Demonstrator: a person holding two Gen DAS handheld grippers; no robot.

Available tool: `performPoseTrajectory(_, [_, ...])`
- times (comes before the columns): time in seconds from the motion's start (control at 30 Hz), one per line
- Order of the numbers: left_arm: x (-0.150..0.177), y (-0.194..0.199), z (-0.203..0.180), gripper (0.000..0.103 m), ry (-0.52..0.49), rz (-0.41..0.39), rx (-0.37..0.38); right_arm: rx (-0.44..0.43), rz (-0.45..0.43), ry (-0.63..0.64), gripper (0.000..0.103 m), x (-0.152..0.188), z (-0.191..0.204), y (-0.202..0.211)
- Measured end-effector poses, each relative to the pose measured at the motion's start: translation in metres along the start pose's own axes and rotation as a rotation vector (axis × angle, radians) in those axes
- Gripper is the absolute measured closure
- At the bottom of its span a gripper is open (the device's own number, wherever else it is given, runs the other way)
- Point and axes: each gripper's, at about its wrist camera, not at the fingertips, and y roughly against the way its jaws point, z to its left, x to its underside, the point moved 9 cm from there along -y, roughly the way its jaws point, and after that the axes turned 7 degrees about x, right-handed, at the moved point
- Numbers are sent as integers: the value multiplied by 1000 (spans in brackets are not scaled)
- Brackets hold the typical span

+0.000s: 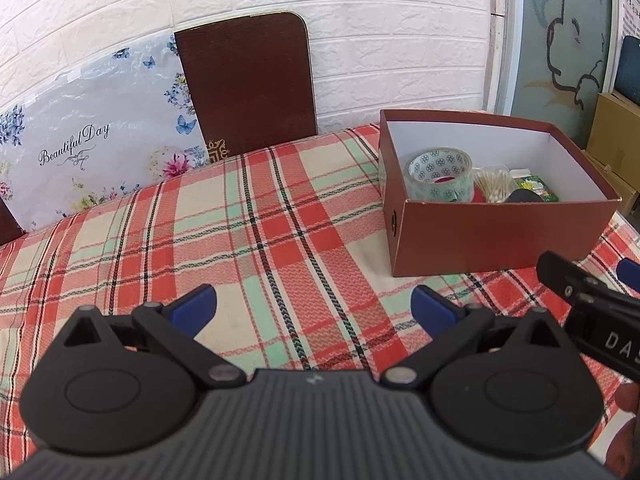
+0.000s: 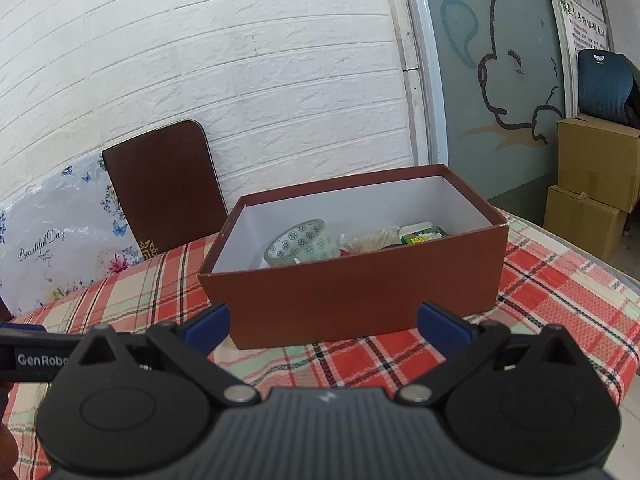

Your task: Organize objects

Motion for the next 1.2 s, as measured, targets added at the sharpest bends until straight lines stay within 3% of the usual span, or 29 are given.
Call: performPoseTrajectory(1.2, [9, 30, 8, 0, 27, -44, -1, -18, -34, 40, 0, 9, 13, 33])
